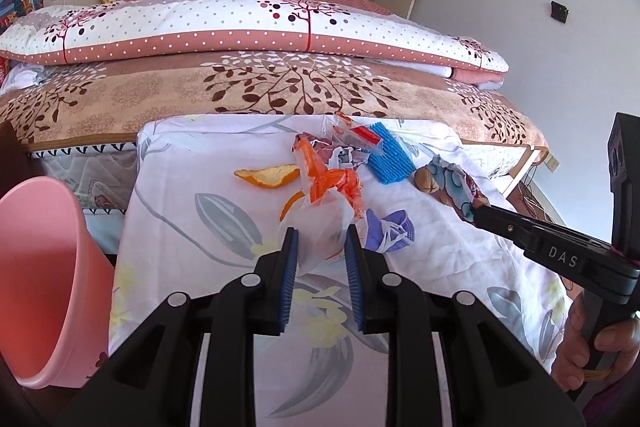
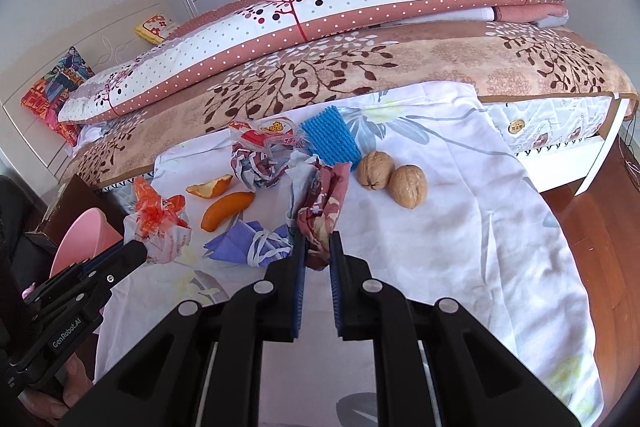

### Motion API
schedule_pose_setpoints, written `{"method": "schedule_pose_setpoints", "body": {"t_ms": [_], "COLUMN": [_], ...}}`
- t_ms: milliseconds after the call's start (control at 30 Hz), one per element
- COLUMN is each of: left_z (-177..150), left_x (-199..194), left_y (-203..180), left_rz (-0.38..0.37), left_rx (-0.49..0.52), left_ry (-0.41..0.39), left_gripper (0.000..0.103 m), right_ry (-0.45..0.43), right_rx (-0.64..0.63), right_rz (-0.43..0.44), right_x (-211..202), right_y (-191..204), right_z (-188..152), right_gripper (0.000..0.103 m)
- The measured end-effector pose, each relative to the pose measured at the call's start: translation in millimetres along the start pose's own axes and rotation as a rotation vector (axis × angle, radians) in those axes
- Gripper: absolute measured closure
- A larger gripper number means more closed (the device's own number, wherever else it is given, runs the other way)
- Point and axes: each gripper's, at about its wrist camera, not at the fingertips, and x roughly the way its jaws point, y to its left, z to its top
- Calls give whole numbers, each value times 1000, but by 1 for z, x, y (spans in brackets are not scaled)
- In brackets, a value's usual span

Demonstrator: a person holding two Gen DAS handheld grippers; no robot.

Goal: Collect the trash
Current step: 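Grasp the white bag with orange ribbon with the left tool while the right tool grasps the patterned wrapper, then carry the white bag and patterned wrapper with both tools toward the pink bucket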

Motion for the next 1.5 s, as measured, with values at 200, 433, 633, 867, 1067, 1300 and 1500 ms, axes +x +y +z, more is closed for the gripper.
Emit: {"method": "schedule_pose_setpoints", "body": {"t_ms": [200, 433, 633, 867, 1067, 1300, 1500], "left_z": [-3, -6, -7, -8, -11, -17, -24], "left_x": [-11, -34, -56, -74, -85, -92, -97], "left_y": [3, 14, 28, 48, 76, 111, 139], "left_rz": [5, 44, 93, 161, 231, 302, 350], "left_rx": [-6, -22, -42, -66, -118, -197, -253], "left_ry": [-13, -63, -115, -158, -175, -164, -155], "left_gripper": [80, 80, 80, 80, 80, 80, 80], "right_ry": [-21, -31, -25, 6, 29, 51, 67], "right_rx": [-23, -71, -128, -205, -289, -368, -425], "right_rz": [6, 60, 116, 187, 243, 298, 338], "right_x": [-15, -23, -22, -11, 2, 15, 23], "right_y": [13, 41, 70, 110, 152, 197, 234], "right_z": [-6, -11, -14, -16, -17, -17, -17], "right_gripper": [92, 92, 92, 92, 92, 92, 92]}}
